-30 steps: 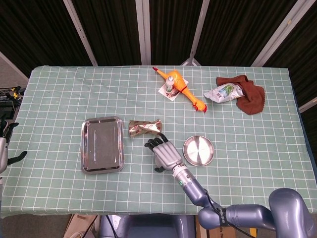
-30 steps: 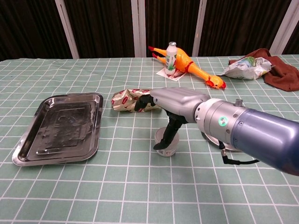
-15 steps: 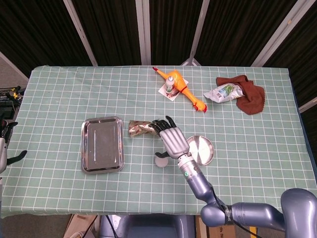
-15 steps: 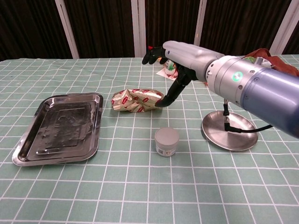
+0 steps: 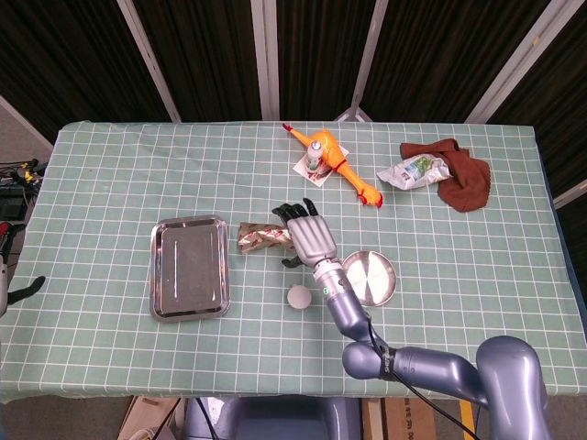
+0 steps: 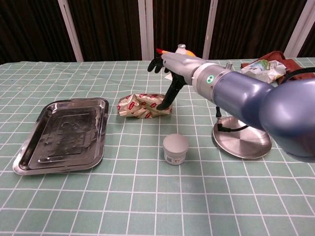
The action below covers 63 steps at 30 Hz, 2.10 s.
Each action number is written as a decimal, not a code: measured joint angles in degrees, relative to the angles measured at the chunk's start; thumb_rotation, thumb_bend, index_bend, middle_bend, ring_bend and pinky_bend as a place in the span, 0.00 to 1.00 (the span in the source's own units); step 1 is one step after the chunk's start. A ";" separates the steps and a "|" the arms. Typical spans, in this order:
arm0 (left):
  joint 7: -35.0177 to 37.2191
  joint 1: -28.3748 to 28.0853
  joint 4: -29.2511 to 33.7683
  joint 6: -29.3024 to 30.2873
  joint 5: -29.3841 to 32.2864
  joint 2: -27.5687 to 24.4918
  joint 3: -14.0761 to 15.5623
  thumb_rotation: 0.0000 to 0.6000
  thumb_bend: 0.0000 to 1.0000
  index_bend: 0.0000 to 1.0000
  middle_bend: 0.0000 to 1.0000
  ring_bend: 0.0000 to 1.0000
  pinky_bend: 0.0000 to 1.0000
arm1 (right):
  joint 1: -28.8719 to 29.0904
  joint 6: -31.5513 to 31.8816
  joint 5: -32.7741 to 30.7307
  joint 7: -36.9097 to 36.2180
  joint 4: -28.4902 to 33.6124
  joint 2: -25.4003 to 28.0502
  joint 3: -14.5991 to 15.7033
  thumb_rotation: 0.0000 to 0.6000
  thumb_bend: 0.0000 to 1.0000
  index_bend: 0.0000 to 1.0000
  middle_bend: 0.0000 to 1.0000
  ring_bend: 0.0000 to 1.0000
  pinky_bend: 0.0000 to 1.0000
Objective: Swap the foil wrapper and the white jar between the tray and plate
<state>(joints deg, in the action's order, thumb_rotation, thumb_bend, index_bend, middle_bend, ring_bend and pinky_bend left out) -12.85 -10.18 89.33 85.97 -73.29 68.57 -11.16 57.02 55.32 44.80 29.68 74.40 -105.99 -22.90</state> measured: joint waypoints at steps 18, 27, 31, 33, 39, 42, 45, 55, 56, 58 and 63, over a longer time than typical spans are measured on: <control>0.07 -0.63 -0.86 -1.51 0.35 0.23 0.24 1.00 0.13 0.21 0.00 0.00 0.08 | 5.10 -5.16 1.85 -9.95 -23.42 -13.58 -1.08 1.00 0.17 0.31 0.41 0.45 0.06; 1.41 -0.56 -1.18 -1.19 0.17 0.32 -0.01 1.00 0.13 0.22 0.00 0.00 0.10 | 5.36 -1.72 6.45 -14.87 -30.30 -17.67 -1.67 1.00 0.40 0.50 0.58 0.63 0.24; 1.97 -0.58 -1.29 -1.26 0.09 0.39 -0.07 1.00 0.13 0.23 0.00 0.00 0.10 | 4.85 0.77 8.86 -17.71 -31.58 -18.38 -1.99 1.00 0.45 0.55 0.63 0.69 0.28; 2.08 -0.54 -1.19 -1.22 -0.01 0.36 -0.03 1.00 0.13 0.23 0.00 0.00 0.10 | 4.34 1.33 9.91 -18.80 -32.10 -18.55 -2.07 1.00 0.46 0.55 0.64 0.69 0.28; 2.13 -0.51 -1.35 -0.95 -0.08 0.48 -0.12 1.00 0.13 0.23 0.00 0.00 0.10 | 3.02 2.67 12.01 -19.94 -30.18 -17.51 -1.92 1.00 0.47 0.56 0.64 0.69 0.28; 2.46 -0.46 -1.50 -0.82 0.11 0.40 -0.36 1.00 0.13 0.23 0.00 0.00 0.10 | 2.13 4.42 13.37 -19.97 -27.34 -16.04 -1.75 1.00 0.47 0.56 0.64 0.69 0.28; 2.80 -0.36 -1.65 -0.58 0.23 0.28 -0.56 1.00 0.13 0.23 0.00 0.00 0.10 | 0.90 6.19 14.55 -19.36 -23.75 -13.97 -1.37 1.00 0.47 0.57 0.64 0.69 0.28; 1.38 -0.47 -1.18 -0.34 -1.10 0.74 0.24 1.00 0.13 0.23 0.00 0.00 0.10 | -8.73 12.32 18.41 -15.08 -1.67 2.05 2.66 1.00 0.47 0.58 0.64 0.69 0.28; 1.12 -0.52 -1.13 -0.39 -1.28 0.83 0.40 1.00 0.13 0.23 0.00 0.00 0.10 | -9.97 12.88 18.79 -14.81 0.41 3.91 3.30 1.00 0.47 0.58 0.64 0.69 0.28; 0.60 -0.64 -1.01 -0.52 -1.57 1.06 0.69 1.00 0.13 0.23 0.00 0.00 0.10 | -12.97 14.09 19.67 -14.40 4.69 8.10 5.02 1.00 0.47 0.58 0.64 0.69 0.28; 0.07 -0.76 -0.82 -0.65 -1.70 1.33 0.86 1.00 0.13 0.23 0.00 0.00 0.10 | -19.54 17.04 22.12 -14.64 10.30 15.75 9.39 1.00 0.47 0.58 0.64 0.69 0.28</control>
<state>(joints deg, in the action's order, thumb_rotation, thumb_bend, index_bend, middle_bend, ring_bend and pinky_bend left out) -12.78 -10.94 88.51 85.32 -74.98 69.90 -10.30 37.48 72.36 66.91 15.04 84.71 -90.24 -13.51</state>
